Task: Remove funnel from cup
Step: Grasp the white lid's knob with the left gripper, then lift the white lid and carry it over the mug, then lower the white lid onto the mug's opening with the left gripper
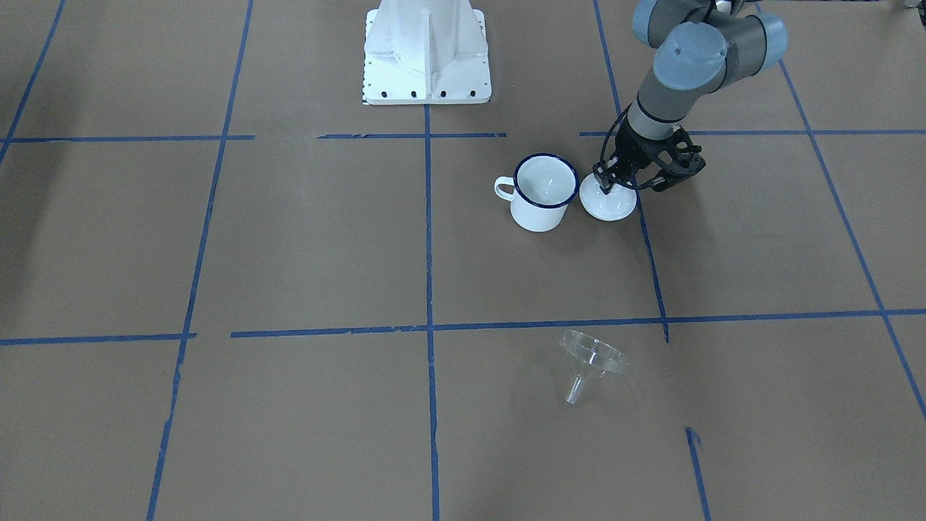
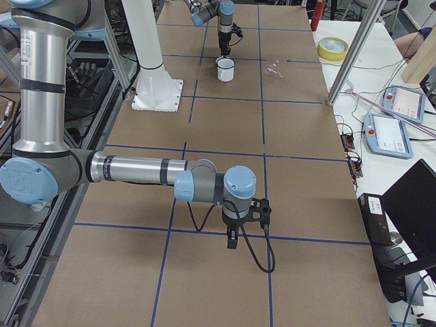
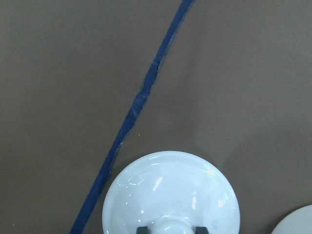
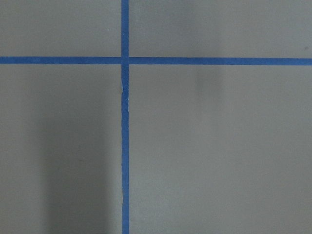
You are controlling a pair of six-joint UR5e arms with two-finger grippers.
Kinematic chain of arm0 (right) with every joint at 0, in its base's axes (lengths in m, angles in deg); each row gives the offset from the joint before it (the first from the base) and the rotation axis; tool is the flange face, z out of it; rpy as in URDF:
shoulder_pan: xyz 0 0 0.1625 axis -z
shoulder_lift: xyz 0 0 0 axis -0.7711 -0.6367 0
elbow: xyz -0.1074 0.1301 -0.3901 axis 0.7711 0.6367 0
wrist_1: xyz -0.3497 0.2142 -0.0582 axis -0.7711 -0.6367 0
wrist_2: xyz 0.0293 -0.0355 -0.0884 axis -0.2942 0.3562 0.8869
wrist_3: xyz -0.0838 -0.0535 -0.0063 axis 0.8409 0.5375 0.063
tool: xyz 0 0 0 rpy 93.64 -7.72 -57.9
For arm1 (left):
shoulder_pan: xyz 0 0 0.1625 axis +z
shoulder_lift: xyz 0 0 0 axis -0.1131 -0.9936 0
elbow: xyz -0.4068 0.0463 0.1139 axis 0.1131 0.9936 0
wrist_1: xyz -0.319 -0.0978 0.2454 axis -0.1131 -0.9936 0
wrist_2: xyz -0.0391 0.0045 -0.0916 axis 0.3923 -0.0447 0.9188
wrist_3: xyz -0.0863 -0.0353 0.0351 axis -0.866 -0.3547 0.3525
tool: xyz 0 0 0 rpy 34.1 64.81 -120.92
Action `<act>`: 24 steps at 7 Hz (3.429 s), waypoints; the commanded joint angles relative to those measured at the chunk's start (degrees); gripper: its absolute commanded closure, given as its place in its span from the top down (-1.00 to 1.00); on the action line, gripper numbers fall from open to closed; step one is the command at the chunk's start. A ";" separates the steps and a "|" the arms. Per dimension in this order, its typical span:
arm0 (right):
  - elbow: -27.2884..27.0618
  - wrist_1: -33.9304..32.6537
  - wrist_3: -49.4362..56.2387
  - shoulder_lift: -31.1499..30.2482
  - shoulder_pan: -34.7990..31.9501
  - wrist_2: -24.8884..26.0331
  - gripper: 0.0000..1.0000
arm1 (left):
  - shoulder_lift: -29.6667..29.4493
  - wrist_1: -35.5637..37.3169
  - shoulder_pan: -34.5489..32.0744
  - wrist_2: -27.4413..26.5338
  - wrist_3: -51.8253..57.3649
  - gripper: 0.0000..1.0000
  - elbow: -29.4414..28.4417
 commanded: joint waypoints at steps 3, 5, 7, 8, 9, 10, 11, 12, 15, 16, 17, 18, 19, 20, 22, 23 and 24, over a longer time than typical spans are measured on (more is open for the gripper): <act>0.00 0.00 0.00 0.00 0.00 0.00 1.00 | -0.73 13.12 -7.40 0.35 -0.17 -1.00 14.72; 0.00 0.00 0.00 0.00 0.00 0.00 1.00 | -9.11 22.07 -6.62 0.52 -2.78 -1.00 13.89; 0.00 0.00 0.00 0.00 0.00 0.00 1.00 | -17.84 26.26 -2.25 0.53 -6.92 -1.00 7.85; 0.00 0.00 0.00 0.00 0.00 0.00 1.00 | -19.52 26.35 -1.52 0.44 -6.93 -1.00 5.55; 0.00 0.00 0.00 0.00 0.00 0.00 1.00 | -21.45 26.35 -1.08 0.44 -6.93 -1.00 2.48; 0.00 0.00 0.00 0.00 0.00 0.00 1.00 | -21.73 26.35 -0.47 0.44 -6.93 -1.00 2.02; 0.00 0.00 0.00 0.00 0.00 0.00 1.00 | -21.82 26.43 -0.29 0.44 -7.11 -1.00 2.19; 0.00 0.00 0.00 0.00 0.00 0.00 1.00 | -21.65 26.44 -0.29 0.44 -7.63 -1.00 2.54; 0.00 0.00 0.00 0.00 0.00 0.00 1.00 | -21.21 26.44 -0.29 0.09 -7.55 -1.00 2.72; 0.00 0.00 0.00 0.00 0.00 0.00 1.00 | -21.21 26.44 -0.55 0.00 -7.46 -1.00 2.89; 0.00 0.00 0.00 0.00 0.00 0.00 1.00 | -21.12 26.44 -0.38 0.00 -7.46 -1.00 2.98; 0.00 0.00 0.00 0.00 0.00 0.00 1.00 | -20.86 26.44 -0.29 0.00 -7.46 -1.00 3.15; 0.08 0.00 0.00 0.00 0.00 0.00 1.00 | -20.77 26.44 -0.29 0.00 -7.38 -1.00 3.24; 0.00 0.00 0.00 0.00 0.00 0.00 1.00 | -20.77 26.44 -0.29 0.00 -7.20 -1.00 3.24; 0.00 0.00 0.00 0.00 0.00 0.00 1.00 | -20.77 26.35 -0.20 0.00 -7.20 -1.00 3.07; 0.00 0.00 0.00 0.00 0.00 0.00 1.00 | -20.42 26.26 -0.20 0.00 -7.11 -1.00 2.98; 0.08 0.00 0.00 0.00 0.00 0.00 1.00 | -20.33 26.09 -0.11 0.00 -6.94 -1.00 2.81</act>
